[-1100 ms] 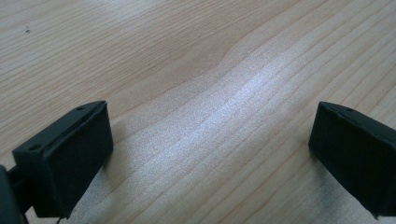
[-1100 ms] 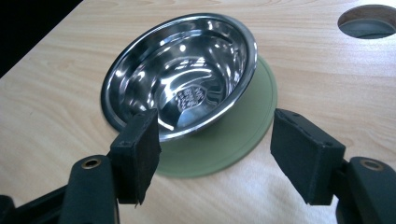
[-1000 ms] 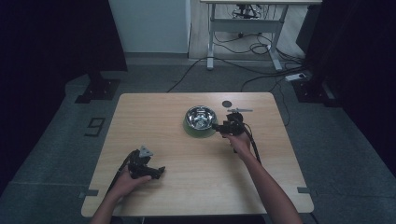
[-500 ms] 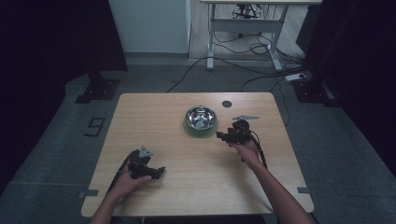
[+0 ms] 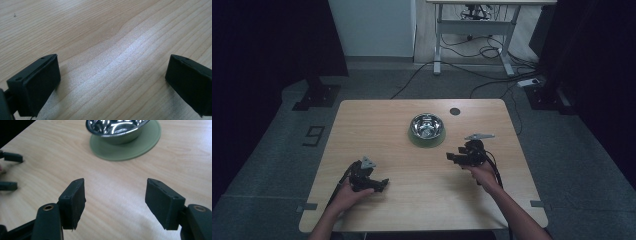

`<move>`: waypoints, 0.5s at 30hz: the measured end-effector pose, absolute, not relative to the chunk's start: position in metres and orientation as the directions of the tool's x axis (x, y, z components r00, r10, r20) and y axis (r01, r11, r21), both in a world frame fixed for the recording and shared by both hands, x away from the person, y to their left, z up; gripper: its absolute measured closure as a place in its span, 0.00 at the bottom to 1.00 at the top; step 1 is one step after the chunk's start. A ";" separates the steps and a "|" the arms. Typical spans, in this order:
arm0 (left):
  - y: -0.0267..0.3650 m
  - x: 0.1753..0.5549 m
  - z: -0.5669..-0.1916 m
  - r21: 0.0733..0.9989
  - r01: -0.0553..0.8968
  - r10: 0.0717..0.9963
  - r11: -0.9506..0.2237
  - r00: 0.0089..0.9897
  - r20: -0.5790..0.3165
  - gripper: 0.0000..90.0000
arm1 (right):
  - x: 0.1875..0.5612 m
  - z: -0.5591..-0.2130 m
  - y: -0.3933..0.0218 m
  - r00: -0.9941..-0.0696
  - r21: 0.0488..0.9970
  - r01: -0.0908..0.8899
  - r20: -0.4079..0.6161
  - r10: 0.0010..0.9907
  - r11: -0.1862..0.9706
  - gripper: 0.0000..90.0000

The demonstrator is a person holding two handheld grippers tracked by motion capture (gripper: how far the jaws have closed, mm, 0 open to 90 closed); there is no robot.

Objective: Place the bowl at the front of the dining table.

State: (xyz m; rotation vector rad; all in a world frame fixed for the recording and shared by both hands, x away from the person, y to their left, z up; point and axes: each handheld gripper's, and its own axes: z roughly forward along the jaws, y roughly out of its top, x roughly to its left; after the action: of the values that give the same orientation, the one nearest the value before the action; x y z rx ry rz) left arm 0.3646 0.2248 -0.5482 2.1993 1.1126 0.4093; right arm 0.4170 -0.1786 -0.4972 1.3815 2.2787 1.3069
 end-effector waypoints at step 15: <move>0.225 0.364 -0.548 0.659 0.607 0.804 -0.444 0.595 -0.007 0.00 | 0.378 -0.512 -0.185 -0.591 0.712 0.651 0.261 0.763 0.261 0.35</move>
State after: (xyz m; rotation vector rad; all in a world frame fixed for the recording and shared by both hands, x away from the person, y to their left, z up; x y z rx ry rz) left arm 0.3639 0.2247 -0.5482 2.1996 1.1120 0.4092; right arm 0.3775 -0.1853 -0.5117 1.3466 2.3839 1.2417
